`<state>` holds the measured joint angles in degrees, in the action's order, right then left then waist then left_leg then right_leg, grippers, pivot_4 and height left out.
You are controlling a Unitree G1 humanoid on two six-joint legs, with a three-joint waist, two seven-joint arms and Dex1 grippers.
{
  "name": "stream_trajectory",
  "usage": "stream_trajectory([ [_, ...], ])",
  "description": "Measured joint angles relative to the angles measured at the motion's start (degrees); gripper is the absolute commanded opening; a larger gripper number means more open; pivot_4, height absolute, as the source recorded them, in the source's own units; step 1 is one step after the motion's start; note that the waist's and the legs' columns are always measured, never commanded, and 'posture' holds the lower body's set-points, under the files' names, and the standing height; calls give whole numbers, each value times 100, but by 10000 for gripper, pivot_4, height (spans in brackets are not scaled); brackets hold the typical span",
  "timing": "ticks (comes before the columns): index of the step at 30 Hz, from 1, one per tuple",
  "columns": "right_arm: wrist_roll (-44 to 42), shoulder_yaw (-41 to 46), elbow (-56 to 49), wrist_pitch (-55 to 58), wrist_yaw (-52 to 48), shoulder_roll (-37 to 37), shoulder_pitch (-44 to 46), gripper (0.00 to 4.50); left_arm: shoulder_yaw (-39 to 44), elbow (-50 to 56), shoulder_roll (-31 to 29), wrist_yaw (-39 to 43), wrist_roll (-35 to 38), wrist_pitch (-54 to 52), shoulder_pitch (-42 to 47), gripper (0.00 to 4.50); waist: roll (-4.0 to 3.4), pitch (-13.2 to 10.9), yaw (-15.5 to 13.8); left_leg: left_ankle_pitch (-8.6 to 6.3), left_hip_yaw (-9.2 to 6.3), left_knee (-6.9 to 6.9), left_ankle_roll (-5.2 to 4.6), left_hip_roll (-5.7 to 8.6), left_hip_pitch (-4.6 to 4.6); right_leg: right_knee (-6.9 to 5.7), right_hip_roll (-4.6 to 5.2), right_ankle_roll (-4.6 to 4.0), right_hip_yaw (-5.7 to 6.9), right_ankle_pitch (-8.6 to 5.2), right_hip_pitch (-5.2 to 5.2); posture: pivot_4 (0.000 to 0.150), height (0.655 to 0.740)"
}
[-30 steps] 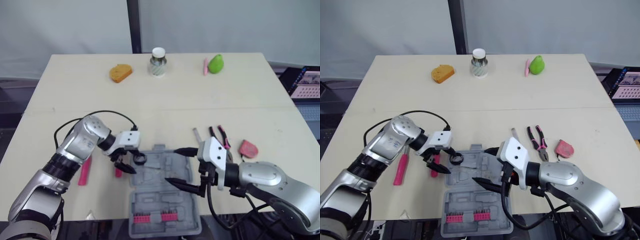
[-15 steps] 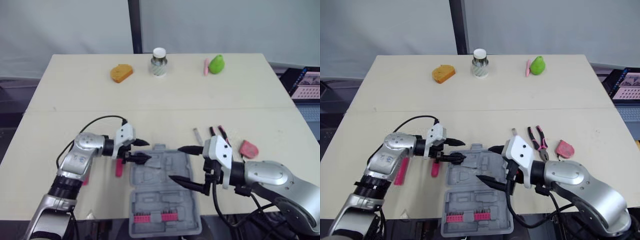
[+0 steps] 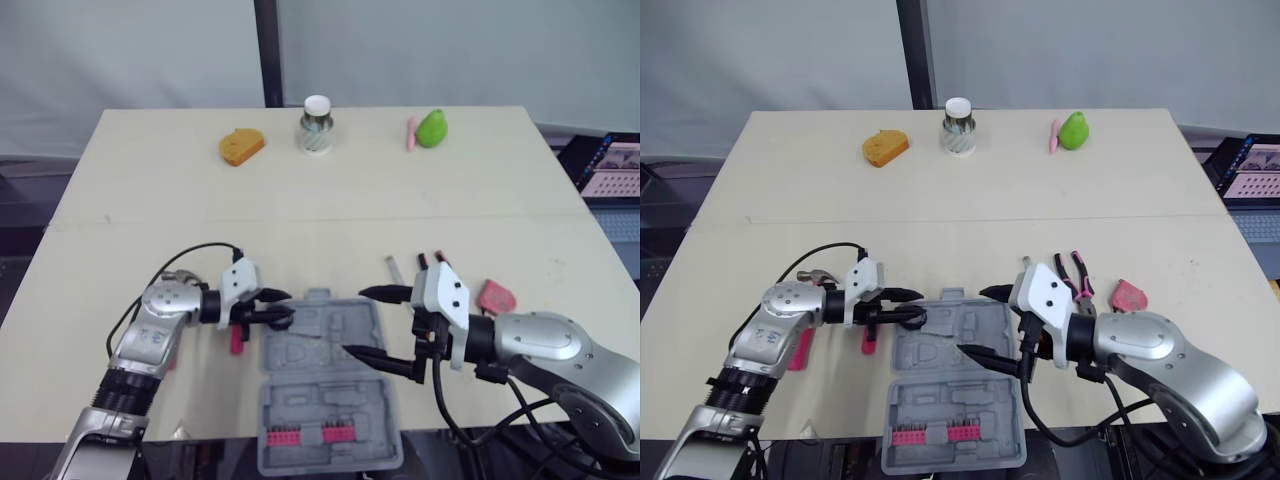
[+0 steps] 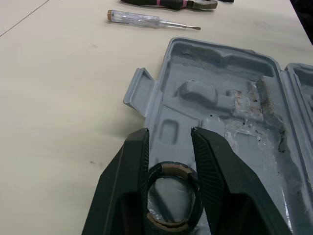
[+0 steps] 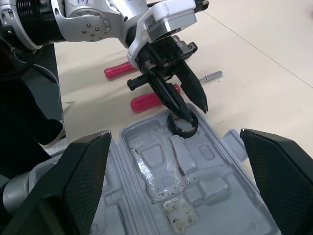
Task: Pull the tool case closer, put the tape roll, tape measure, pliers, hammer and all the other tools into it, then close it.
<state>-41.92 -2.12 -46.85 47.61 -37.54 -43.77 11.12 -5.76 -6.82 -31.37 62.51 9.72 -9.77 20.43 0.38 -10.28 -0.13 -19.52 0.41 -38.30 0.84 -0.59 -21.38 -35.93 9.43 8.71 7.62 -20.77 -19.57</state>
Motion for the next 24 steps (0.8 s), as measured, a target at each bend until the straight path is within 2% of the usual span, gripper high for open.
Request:
stream_trajectory([
  [24,1,-118,0,1,7,8,-25,45000,-378,-977,-164,-188,-675,1751,8,14871,2,3,-3,0,1,2,0,0,10,0,0,0,2,0,8,1500,7400],
])
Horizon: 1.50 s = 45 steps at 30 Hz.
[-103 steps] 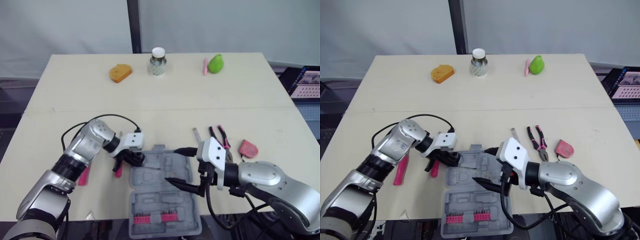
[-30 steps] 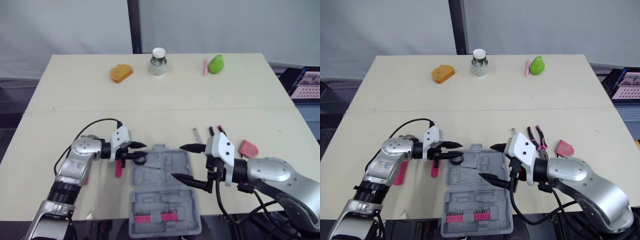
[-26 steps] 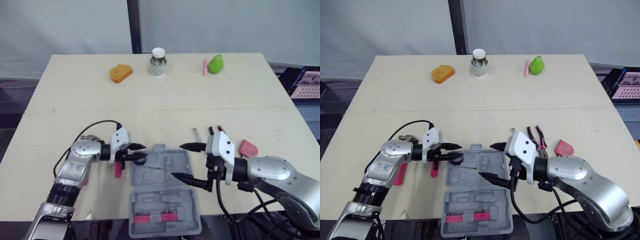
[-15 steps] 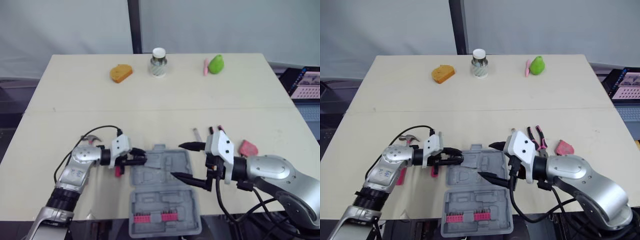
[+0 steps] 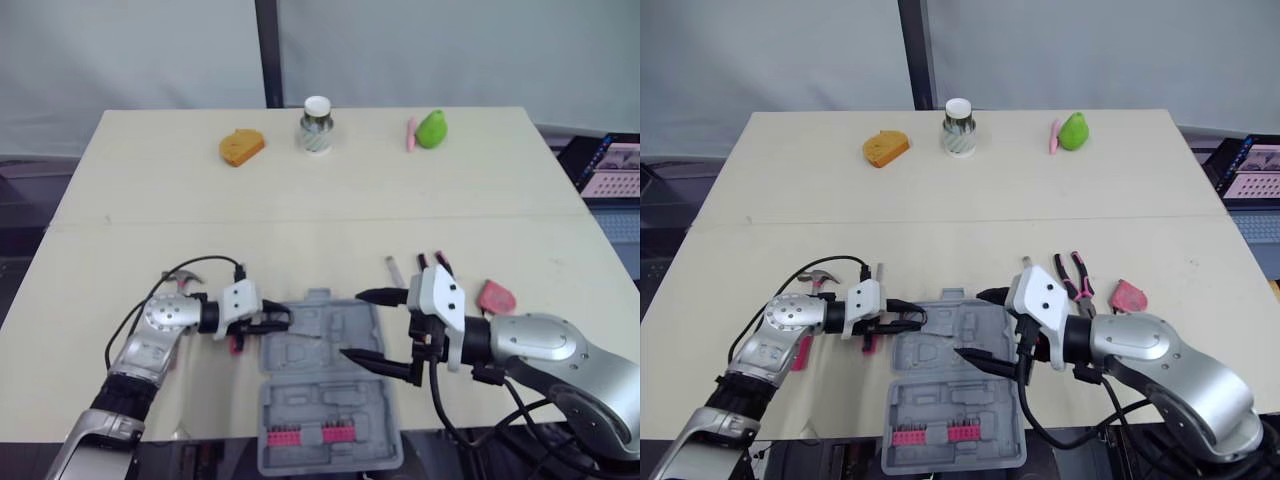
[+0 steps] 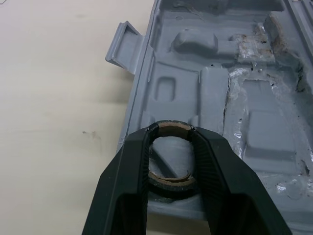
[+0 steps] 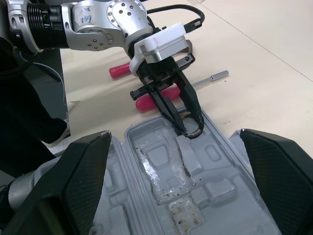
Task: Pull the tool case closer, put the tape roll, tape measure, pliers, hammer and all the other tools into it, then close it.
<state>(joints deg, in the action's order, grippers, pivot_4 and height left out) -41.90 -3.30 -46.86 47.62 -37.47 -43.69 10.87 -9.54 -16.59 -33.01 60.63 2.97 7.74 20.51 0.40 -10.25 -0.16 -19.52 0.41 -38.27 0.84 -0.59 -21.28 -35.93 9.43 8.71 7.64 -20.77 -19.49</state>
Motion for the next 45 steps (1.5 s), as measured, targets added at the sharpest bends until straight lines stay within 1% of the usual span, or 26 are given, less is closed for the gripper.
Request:
stream_trajectory([
  [5,1,0,0,-2,-1,-5,-10,45000,-59,-82,-40,-11,-40,179,41,14871,-1,2,4,0,1,0,0,-1,3,0,0,0,0,0,1,1500,7400],
  [7,1,6,0,-13,-1,-9,-27,45000,-42,-66,-39,19,89,-66,47,14871,-1,3,6,0,2,0,0,-1,3,0,0,0,0,0,1,1500,7400],
  [9,3,18,1,-25,-2,-9,-52,45000,28,2,-38,82,306,-540,47,14871,0,3,15,0,2,1,0,-1,3,0,0,0,-1,0,0,1500,7400],
  [10,-2,90,18,-55,-10,-10,-85,45000,89,90,-41,144,522,-984,61,14871,0,2,15,0,2,1,0,-1,2,0,0,0,-1,0,0,1500,7400],
  [13,-51,577,278,-214,-89,-59,-246,45000,305,405,-226,252,1019,-2188,93,14871,2,1,11,0,1,0,0,-1,-1,0,0,0,-2,0,-1,1500,7400],
  [14,-101,785,398,-264,-149,-104,-318,45000,406,542,-319,255,1131,-2501,119,17193,2,1,4,0,1,1,0,-1,-1,0,0,0,-2,0,-1,1500,7400],
  [16,-159,1180,607,-344,-296,-189,-479,45000,657,799,-423,173,1334,-2963,216,23650,2,1,-14,0,-1,1,0,0,-1,0,0,0,-3,0,0,1500,7400],
  [18,-207,1691,1024,-520,-534,-243,-818,45000,958,1033,-578,51,1526,-3276,245,33335,8,0,-28,0,-1,3,-1,0,-1,1,0,0,-3,0,2,1500,7400],
  [20,-145,2418,1882,-765,-887,-365,-1283,45000,1501,1141,-1035,-121,1608,-3419,28,44440,9,0,-19,-1,6,13,-2,0,4,3,0,0,-4,0,0,1500,7400],
  [22,6,2870,2635,-961,-1125,-484,-1562,45000,2029,1092,-1320,-294,1610,-3437,-248,44841,7,1,17,-1,16,22,-3,-3,11,4,0,0,-4,0,-2,1500,7400],
  [24,167,3080,3213,-1227,-1376,-564,-1666,45000,2349,1080,-1422,-431,1612,-3393,-524,44841,6,1,23,-1,19,22,-2,-6,15,5,0,0,-3,0,-2,1500,7400],
  [27,544,3211,4281,-1745,-1696,-728,-1738,45000,2822,924,-1494,-619,1607,-3244,-1142,44841,7,1,25,-2,24,22,-3,-7,13,10,1,0,-4,0,-2,1500,7400],
  [29,842,3293,5187,-2125,-1783,-758,-1655,45000,3230,710,-1552,-761,1587,-3093,-1603,44841,8,0,26,-2,27,22,-3,-7,12,18,1,0,-4,0,-1,1500,7400],
  [32,1138,3256,6074,-2526,-1838,-756,-1442,45000,3688,631,-1562,-921,1581,-2945,-2093,44841,7,0,18,-2,34,18,-3,-7,11,28,3,-1,-5,-1,1,1500,7400],
  [37,1454,3051,6800,-2941,-1952,-754,-1038,45000,4128,832,-1428,-1170,1603,-2899,-2750,44841,6,0,10,-2,36,18,-3,-9,11,30,5,-1,-7,-1,2,1500,7400],
  [45,1732,2815,7189,-3137,-1990,-752,-649,45000,4271,1150,-1235,-1463,1709,-2975,-3017,44841,5,0,16,-2,39,19,-2,-9,10,31,5,-2,-7,-1,1,1500,7400],
])
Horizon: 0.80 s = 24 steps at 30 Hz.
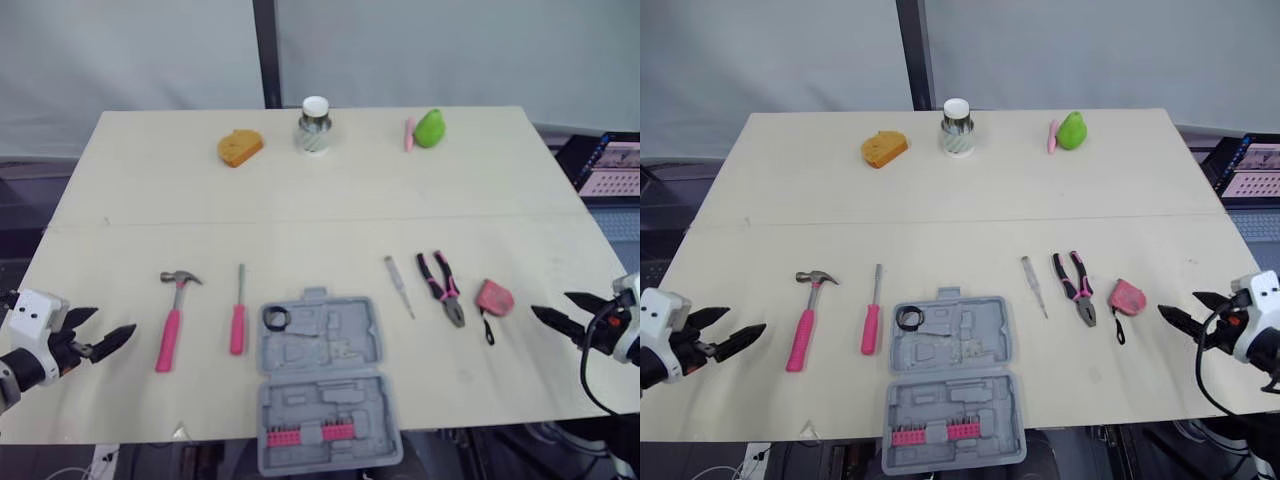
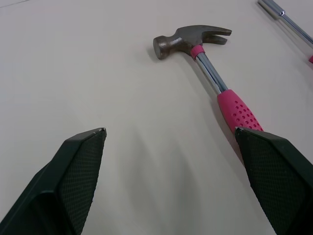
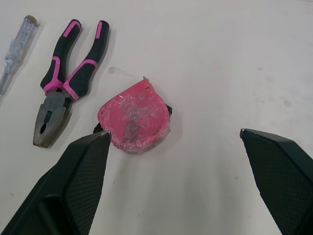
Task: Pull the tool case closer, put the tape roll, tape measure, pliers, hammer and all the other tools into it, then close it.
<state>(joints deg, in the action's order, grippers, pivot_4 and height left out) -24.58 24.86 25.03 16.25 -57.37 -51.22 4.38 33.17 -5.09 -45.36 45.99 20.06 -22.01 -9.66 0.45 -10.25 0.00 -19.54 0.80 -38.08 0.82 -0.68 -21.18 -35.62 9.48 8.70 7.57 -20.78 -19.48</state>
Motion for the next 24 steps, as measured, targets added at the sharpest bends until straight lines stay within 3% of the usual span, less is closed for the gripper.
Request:
stream_trajectory([
  [24,116,-198,-18,125,-105,-1,290,45000,194,26,31,-334,14,-33,-85,44841,0,0,0,0,1,0,1,0,0,2,0,0,0,0,0,1500,7400],
])
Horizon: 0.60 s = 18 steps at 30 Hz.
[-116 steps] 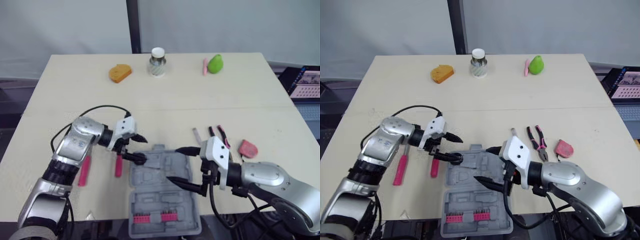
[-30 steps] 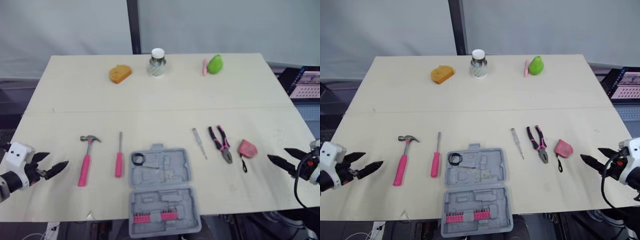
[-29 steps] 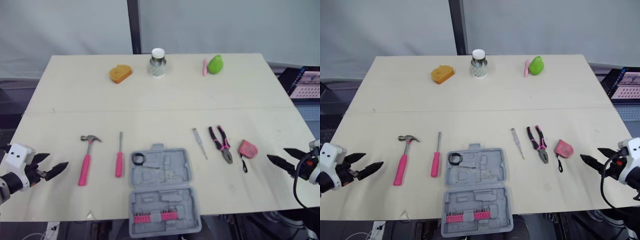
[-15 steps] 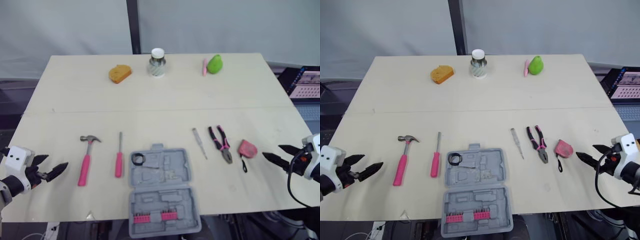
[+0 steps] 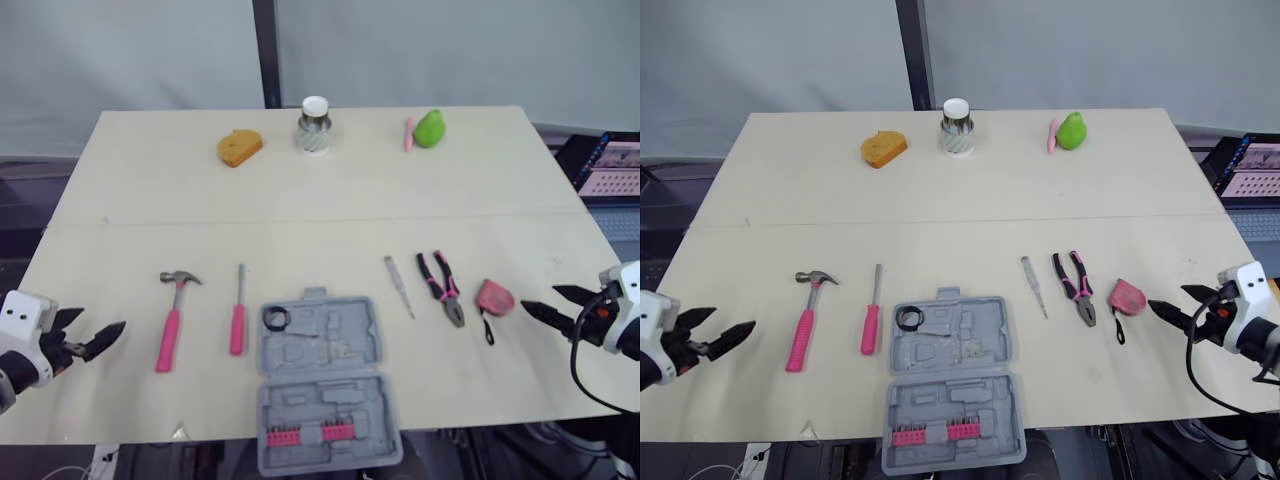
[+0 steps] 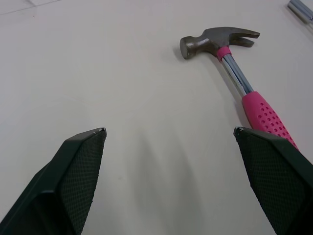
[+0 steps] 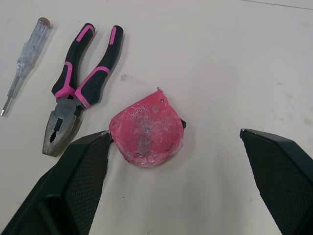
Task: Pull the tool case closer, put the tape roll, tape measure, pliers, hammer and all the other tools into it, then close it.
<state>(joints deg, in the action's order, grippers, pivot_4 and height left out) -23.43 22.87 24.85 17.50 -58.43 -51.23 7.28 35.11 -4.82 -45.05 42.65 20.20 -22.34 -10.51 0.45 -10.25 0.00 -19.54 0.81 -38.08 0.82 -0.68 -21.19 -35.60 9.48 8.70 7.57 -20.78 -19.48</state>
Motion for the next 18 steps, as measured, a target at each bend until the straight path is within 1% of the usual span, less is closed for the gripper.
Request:
stream_trajectory([
  [18,10,-7,-196,148,-52,0,-149,45000,66,71,0,-60,15,-61,71,44841,0,0,-1,0,0,0,0,0,0,1,0,0,0,0,0,1500,7400],
])
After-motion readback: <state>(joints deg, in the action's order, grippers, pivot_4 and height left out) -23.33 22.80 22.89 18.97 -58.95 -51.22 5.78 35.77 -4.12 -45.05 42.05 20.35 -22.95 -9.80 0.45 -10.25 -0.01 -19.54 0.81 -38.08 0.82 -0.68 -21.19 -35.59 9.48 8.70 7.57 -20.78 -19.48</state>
